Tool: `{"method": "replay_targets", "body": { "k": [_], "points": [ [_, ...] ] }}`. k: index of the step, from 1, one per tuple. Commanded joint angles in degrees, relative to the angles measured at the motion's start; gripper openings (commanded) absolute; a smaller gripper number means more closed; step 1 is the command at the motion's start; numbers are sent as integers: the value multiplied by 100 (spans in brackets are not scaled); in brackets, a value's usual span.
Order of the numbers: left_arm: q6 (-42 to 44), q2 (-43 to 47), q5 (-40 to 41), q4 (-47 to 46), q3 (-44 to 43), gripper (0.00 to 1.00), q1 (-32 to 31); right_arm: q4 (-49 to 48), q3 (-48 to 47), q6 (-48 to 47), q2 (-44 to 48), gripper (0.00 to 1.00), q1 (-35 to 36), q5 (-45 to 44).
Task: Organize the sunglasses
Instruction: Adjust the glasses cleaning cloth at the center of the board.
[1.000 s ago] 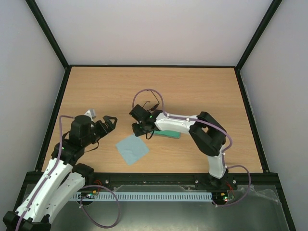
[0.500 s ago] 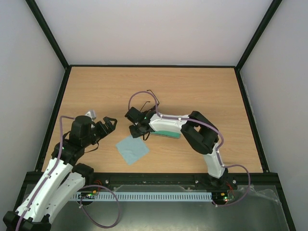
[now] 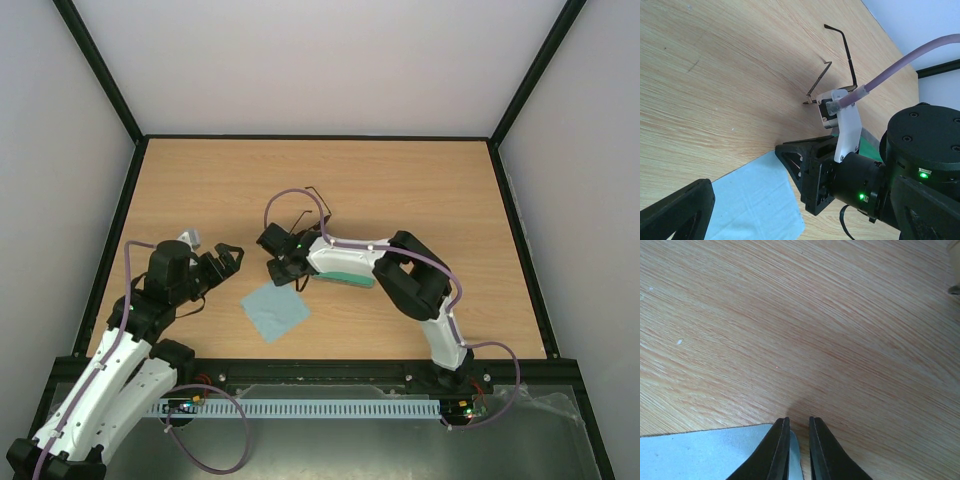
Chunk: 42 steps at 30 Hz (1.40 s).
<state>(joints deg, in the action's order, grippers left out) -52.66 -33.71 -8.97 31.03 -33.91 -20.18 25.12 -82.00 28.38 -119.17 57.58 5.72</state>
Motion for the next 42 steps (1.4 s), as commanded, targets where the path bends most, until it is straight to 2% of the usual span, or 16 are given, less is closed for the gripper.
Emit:
{"method": "replay_targets", "body": {
  "k": [1,9,17,24,31,35,38,42],
  "points": [
    [124,2,-85,-18,27,99,49,255,56,-111,-223,13,125,-156],
    [165,-95,-125,-52,13,99,56,256,315,-137,-169,2,218,-413],
    [190,-163,-187,-133,77,99,57,188,810,118,261,1,164,-1059],
    [373,-742,-917,-658,475,99,51,-115,1238,160,653,1,-236,-946],
    [423,-1368,-1051,-1114,697,98,-188,-275,1387,8,778,1,-619,-718],
    [432,-1997,-776,-1355,621,90,-634,-305,1399,0,801,1,-631,-658],
    [439,-2400,-594,-1522,560,79,-748,-392,1446,10,778,1,-629,-537],
    [605,-2895,-58,-1440,412,55,-750,-468,1516,44,761,1,-629,-465]
  ]
}}
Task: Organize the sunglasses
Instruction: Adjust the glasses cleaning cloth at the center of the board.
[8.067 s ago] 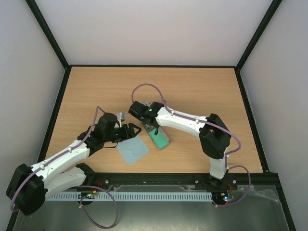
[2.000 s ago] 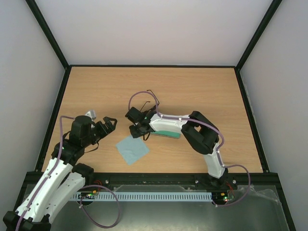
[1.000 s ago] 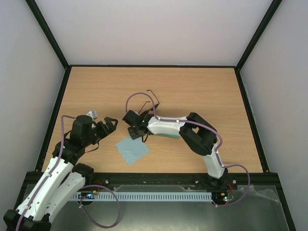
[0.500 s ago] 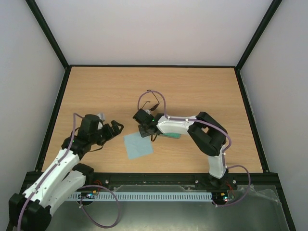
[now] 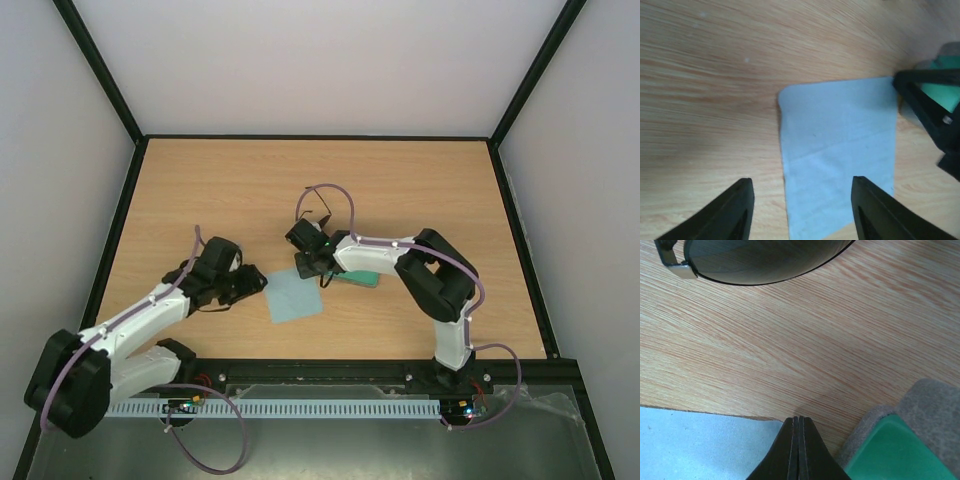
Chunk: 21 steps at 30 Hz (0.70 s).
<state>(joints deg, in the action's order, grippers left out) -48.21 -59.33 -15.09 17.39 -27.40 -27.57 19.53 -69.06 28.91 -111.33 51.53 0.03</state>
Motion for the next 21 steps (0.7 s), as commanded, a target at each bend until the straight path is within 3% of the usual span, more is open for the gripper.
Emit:
{"method": "replay_targets", "body": {
  "k": [1,11,21],
  "points": [
    [192,-420,715,-17,-282,52,-16,74,244,-8,-22,1,-23,125],
    [277,-1253,1515,-119,-604,30,-185,-43,239,8,-38,1,-28,290],
    [176,-1977,1702,-393,-834,26,-438,-132,262,19,-54,1,-27,456]
  ]
}}
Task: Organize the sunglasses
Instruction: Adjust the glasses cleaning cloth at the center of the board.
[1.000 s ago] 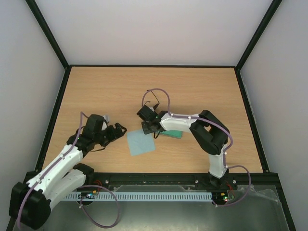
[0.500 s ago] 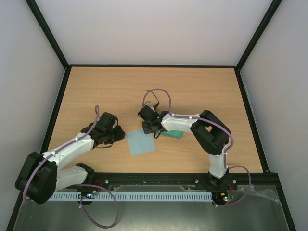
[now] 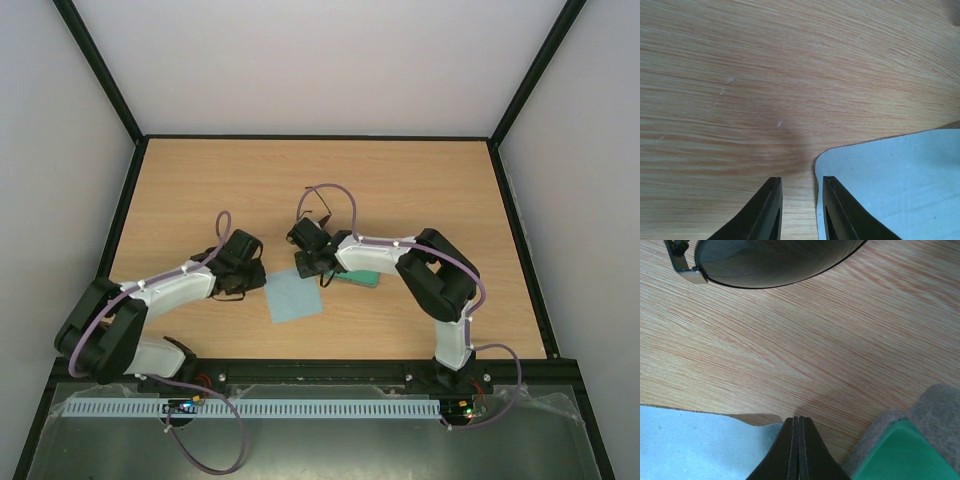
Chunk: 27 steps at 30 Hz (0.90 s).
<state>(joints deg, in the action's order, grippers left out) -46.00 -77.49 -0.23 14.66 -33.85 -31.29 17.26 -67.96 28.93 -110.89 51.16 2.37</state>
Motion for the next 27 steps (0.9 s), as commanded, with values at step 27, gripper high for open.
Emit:
{"method": "replay_targets", "body": {
  "k": [27],
  "points": [
    [-111,-802,223,-512,-144,2,-257,51,145,9,-150,1,9,333]
  ]
}}
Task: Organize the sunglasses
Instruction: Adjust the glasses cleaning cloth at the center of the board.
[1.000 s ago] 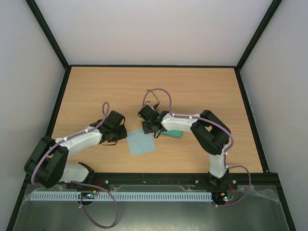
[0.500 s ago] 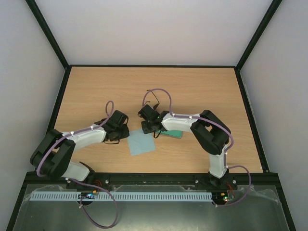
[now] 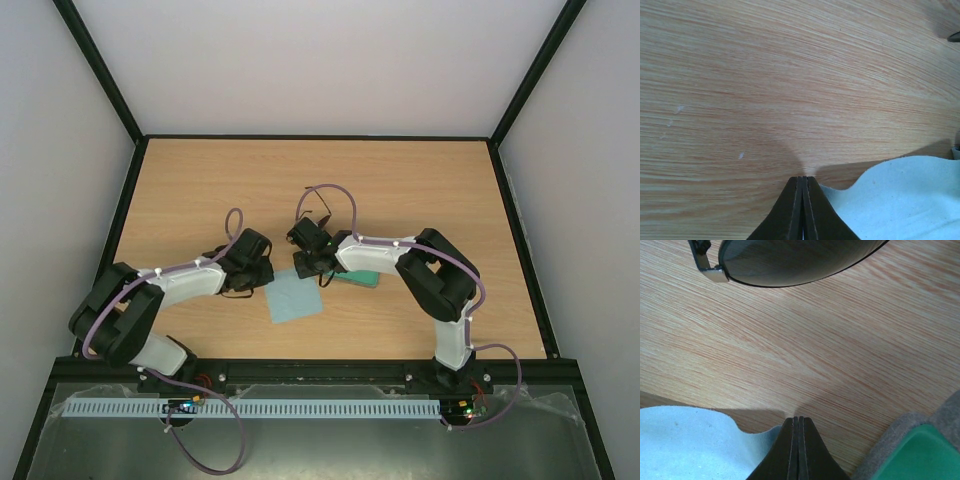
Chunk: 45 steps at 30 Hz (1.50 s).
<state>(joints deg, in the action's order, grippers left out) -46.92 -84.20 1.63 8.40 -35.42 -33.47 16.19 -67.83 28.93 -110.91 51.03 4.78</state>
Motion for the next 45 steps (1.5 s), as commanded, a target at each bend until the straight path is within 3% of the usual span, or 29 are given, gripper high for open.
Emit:
{"method": "replay_targets", "body": {
  "k": [1,10,31,41,45],
  "points": [
    [-15,-138,38,117,17,2,-43,157,136,8,-146,1,22,108],
    [8,275,328,378,17,2,30,198,111,16,8,1,39,146],
    [455,726,100,631,-335,2,560,574,-591,122,232,1,93,-290],
    [464,1026,-10,536,-91,2,569,606,-531,75,242,1,94,-158],
    [485,932,-27,486,-4,2,611,700,-723,36,8,12,93,-100]
  ]
}}
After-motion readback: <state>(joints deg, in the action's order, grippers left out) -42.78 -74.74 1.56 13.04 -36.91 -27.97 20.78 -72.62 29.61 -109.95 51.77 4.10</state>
